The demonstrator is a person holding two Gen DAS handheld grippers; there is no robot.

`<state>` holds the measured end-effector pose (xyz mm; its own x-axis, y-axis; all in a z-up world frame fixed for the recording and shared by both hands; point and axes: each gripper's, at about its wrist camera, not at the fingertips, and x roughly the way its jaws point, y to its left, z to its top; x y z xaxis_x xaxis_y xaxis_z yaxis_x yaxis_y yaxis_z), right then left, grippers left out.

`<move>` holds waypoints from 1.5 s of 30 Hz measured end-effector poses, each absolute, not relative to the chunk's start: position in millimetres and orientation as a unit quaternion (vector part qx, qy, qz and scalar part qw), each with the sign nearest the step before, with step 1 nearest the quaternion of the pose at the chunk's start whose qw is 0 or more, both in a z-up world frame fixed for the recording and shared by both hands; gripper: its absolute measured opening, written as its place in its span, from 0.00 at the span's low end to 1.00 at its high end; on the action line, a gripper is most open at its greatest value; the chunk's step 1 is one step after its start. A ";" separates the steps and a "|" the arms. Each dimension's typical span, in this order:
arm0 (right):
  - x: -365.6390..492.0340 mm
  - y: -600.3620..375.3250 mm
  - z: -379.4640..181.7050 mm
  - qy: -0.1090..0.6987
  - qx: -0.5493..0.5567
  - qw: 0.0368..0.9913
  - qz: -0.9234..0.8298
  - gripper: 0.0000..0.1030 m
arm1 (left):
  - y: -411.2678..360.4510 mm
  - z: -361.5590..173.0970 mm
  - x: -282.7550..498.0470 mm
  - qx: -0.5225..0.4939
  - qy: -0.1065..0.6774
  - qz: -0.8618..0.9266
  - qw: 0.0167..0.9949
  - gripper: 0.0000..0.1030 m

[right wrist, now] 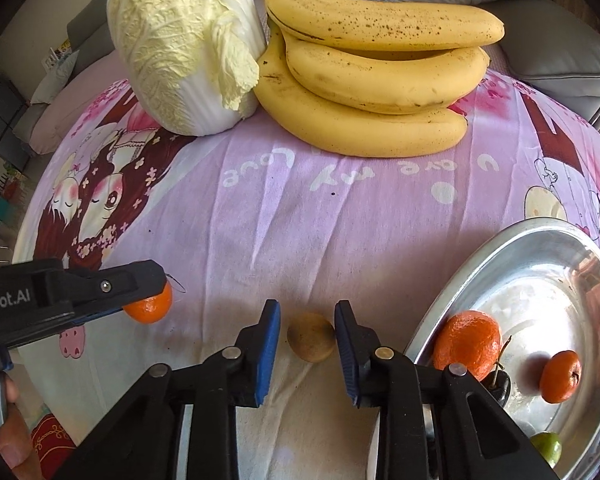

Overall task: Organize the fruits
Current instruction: 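Close the right gripper on the brown kiwi while the left gripper holds the tangerine, then carry the tangerine and kiwi over the steel bowl with both grippers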

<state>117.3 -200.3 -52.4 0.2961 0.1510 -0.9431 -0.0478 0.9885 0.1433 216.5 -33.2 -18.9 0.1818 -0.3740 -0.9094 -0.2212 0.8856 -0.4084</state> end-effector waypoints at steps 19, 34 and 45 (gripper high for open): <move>106.5 -210.5 -24.8 0.561 0.077 0.821 0.067 0.25 | -41.0 -17.0 212.7 -0.218 0.636 -0.063 0.738 0.37; 94.8 -227.4 -8.0 0.554 0.103 0.825 0.045 0.25 | -64.6 -1.4 209.6 -0.178 0.628 -0.081 0.753 0.37; 82.1 -264.6 4.5 0.538 0.127 0.833 0.014 0.26 | -106.5 15.7 200.6 -0.130 0.621 -0.127 0.763 0.37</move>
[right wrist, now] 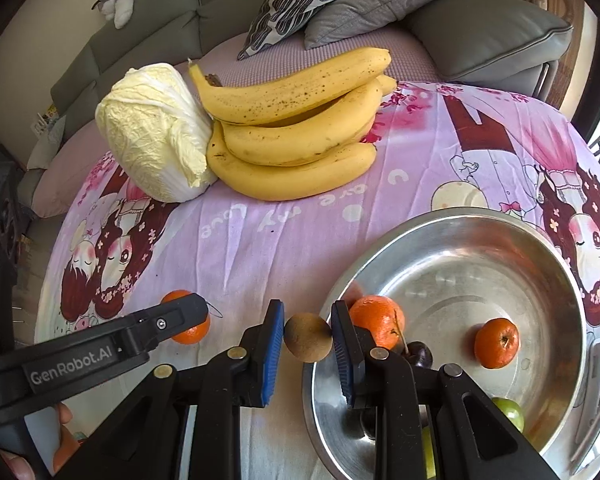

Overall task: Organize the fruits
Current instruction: 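Carry the tangerine and kiwi over the steel bowl with both grippers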

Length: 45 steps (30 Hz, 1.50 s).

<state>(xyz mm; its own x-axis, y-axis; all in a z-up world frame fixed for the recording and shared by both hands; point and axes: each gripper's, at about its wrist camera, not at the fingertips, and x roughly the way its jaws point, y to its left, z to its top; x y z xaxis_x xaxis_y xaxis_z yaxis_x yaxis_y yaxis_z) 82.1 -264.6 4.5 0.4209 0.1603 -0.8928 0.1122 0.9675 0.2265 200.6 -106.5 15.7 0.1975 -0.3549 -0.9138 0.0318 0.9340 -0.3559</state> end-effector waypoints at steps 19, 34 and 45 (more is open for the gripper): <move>46.9 -334.2 -2.1 0.536 0.165 0.825 -0.071 0.26 | -189.9 16.4 167.3 -0.041 0.629 -0.201 0.750 0.37; 42.3 -340.3 -25.8 0.568 0.171 0.801 -0.078 0.26 | -199.9 4.2 165.0 -0.032 0.644 -0.199 0.738 0.37; 43.5 -339.7 -29.5 0.572 0.174 0.797 -0.080 0.26 | -197.0 0.4 166.8 -0.054 0.655 -0.203 0.726 0.37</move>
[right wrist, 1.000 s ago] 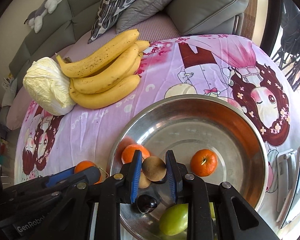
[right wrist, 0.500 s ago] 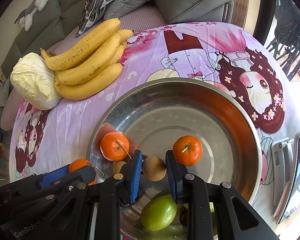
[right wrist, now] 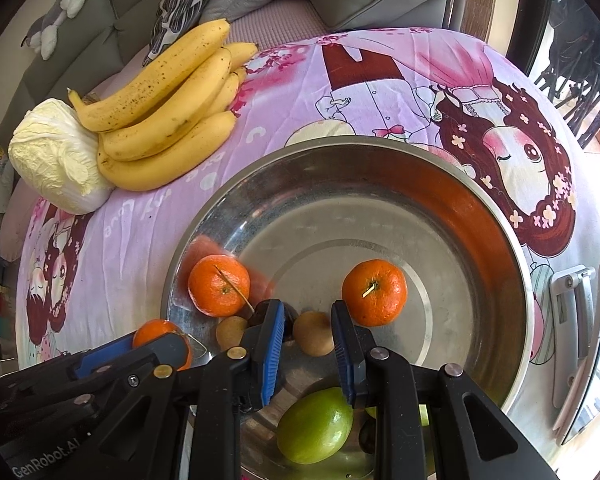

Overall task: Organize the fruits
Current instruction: 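Carry the tangerine and kiwi over the steel bowl with both grippers, then open both grippers to drop the tangerine and kiwi into the bowl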

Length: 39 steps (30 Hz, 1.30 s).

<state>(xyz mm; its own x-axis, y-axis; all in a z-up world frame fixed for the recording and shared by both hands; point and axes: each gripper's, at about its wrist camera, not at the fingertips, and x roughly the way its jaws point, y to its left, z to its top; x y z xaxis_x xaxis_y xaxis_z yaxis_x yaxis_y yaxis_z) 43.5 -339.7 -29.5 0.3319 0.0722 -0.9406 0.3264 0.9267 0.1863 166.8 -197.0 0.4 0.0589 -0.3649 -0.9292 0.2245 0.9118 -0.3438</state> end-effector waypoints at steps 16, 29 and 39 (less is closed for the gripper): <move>42.3 -342.0 -19.8 0.561 0.179 0.804 -0.080 0.26 | -190.8 5.1 166.1 -0.064 0.657 -0.206 0.723 0.38; 44.9 -334.2 -21.4 0.566 0.168 0.803 -0.080 0.28 | -150.4 0.2 185.1 -0.046 0.645 -0.115 0.754 0.49; 48.2 -327.1 -25.9 0.572 0.161 0.800 -0.082 0.73 | -135.2 -9.8 190.6 -0.021 0.641 -0.068 0.764 0.61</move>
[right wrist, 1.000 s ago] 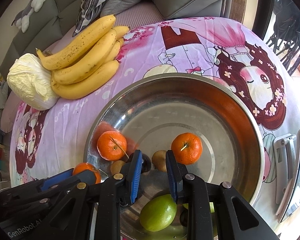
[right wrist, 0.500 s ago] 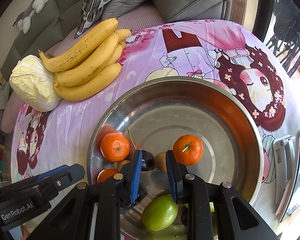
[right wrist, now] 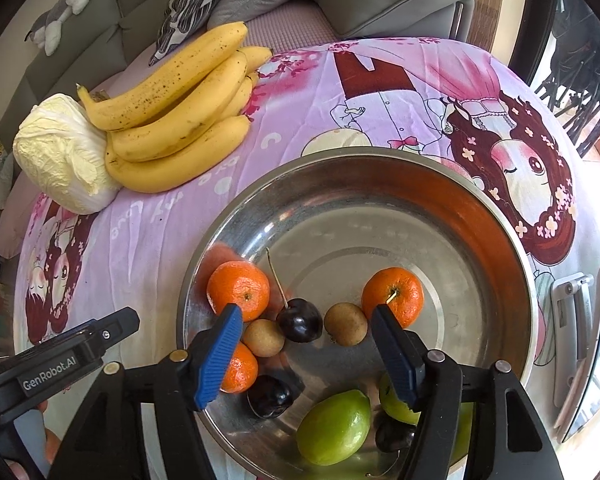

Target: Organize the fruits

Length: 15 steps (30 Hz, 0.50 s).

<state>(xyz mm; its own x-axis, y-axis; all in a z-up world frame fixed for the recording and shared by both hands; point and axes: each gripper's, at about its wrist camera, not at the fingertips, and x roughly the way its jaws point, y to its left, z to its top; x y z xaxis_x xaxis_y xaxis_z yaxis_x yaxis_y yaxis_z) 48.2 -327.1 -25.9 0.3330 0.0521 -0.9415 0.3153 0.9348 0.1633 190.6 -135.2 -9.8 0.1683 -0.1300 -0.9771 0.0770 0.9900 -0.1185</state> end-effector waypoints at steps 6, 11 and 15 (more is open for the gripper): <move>50.5 -325.5 -28.4 0.573 0.160 0.800 -0.077 0.84 | -132.5 -17.2 191.6 -0.008 0.644 -0.052 0.763 0.63; 51.5 -323.5 -30.5 0.574 0.157 0.800 -0.077 0.93 | -125.2 -21.5 190.9 -0.008 0.646 -0.042 0.762 0.71; 51.3 -321.8 -31.1 0.575 0.153 0.800 -0.076 0.96 | -122.3 -21.5 191.4 -0.005 0.641 -0.040 0.766 0.79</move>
<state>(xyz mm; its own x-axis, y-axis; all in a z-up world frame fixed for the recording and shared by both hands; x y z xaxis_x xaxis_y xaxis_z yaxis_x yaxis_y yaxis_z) 51.3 -321.8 -31.1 0.3269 0.0547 -0.9435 0.2973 0.9417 0.1576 191.4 -122.3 -21.5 0.1748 -0.0681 -0.9822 0.0551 0.9967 -0.0593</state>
